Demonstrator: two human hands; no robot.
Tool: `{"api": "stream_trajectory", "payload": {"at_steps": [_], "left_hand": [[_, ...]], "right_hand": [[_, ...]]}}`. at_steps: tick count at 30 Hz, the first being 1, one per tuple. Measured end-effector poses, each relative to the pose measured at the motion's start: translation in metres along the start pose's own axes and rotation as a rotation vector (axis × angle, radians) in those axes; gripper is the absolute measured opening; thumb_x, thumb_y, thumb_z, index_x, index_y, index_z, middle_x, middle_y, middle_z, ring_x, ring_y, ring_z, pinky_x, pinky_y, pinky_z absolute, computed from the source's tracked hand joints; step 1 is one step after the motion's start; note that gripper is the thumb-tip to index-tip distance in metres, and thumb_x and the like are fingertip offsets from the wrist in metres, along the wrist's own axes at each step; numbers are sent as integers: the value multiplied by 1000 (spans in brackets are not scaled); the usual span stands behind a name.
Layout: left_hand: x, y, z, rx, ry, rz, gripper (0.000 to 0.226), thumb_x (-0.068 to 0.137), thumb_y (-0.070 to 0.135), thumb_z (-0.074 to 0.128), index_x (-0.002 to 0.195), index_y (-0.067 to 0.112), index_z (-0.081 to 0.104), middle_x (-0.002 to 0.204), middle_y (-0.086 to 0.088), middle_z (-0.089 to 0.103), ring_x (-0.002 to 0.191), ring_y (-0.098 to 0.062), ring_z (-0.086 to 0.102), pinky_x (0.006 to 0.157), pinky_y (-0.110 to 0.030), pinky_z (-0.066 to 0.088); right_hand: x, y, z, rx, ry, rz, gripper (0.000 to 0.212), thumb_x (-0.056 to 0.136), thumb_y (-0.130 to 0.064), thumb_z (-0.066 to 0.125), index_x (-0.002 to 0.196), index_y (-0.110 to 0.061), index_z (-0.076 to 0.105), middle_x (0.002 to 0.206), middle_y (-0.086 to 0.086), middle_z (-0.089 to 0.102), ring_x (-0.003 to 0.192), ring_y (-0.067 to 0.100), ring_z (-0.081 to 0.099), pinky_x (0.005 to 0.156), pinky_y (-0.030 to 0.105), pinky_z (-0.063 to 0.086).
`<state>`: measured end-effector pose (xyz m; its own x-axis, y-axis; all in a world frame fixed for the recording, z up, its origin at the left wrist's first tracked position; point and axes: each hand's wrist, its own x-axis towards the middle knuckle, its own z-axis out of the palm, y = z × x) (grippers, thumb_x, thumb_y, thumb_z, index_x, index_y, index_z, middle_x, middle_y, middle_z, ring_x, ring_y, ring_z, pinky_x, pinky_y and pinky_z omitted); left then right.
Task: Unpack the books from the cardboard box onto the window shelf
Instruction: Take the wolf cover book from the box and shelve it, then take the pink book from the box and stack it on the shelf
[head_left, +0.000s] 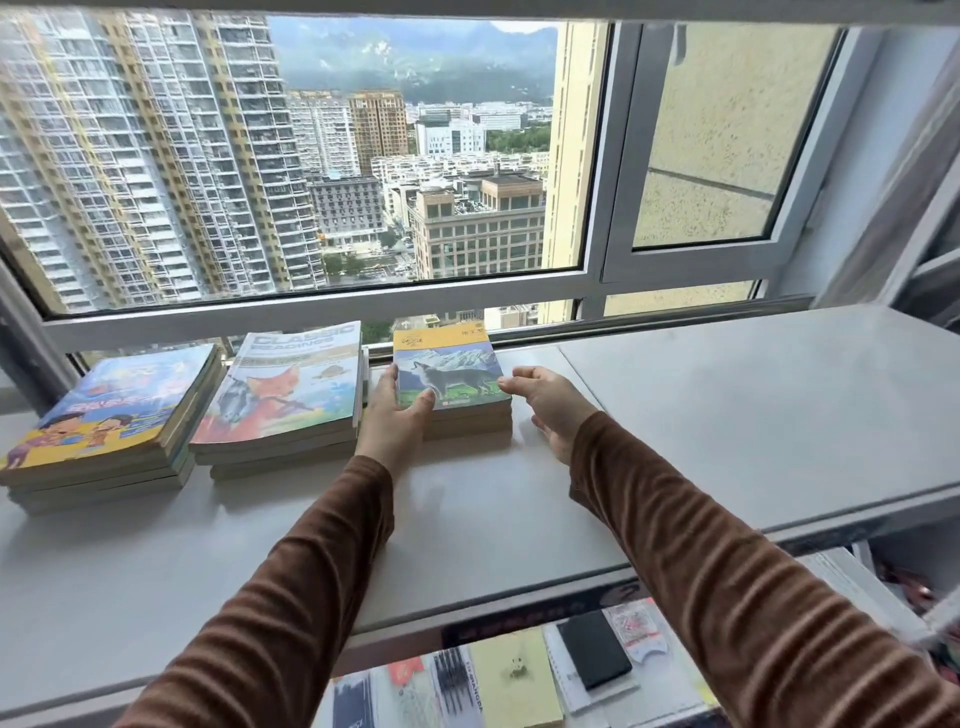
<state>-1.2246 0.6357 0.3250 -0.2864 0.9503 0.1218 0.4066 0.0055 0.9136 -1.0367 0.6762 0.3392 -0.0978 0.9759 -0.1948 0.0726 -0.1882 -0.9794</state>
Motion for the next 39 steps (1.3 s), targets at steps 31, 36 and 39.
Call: {"api": "stream_trajectory", "payload": {"at_steps": [31, 36, 39], "left_hand": [[-451, 145, 382, 469, -996, 873, 39, 94, 39, 63, 130, 26, 63, 131, -3, 66, 121, -26, 59, 96, -35, 45], [-548, 156, 451, 495, -1180, 911, 40, 93, 40, 63, 130, 24, 63, 132, -1, 64, 122, -23, 59, 100, -35, 47], [-588, 157, 496, 515, -1263, 921, 40, 93, 40, 63, 130, 24, 62, 132, -2, 64, 123, -23, 59, 102, -36, 46]], "right_hand": [[-526, 233, -405, -977, 847, 212, 35, 91, -40, 60, 123, -25, 62, 127, -3, 66, 116, 26, 57, 94, 36, 42], [-617, 282, -460, -889, 917, 359, 38, 94, -40, 58, 128, -25, 59, 133, -2, 62, 125, 24, 51, 100, 35, 38], [-651, 309, -490, -844, 948, 425, 39, 95, -40, 58, 130, -23, 58, 136, 0, 60, 128, 24, 50, 101, 35, 39]]}}
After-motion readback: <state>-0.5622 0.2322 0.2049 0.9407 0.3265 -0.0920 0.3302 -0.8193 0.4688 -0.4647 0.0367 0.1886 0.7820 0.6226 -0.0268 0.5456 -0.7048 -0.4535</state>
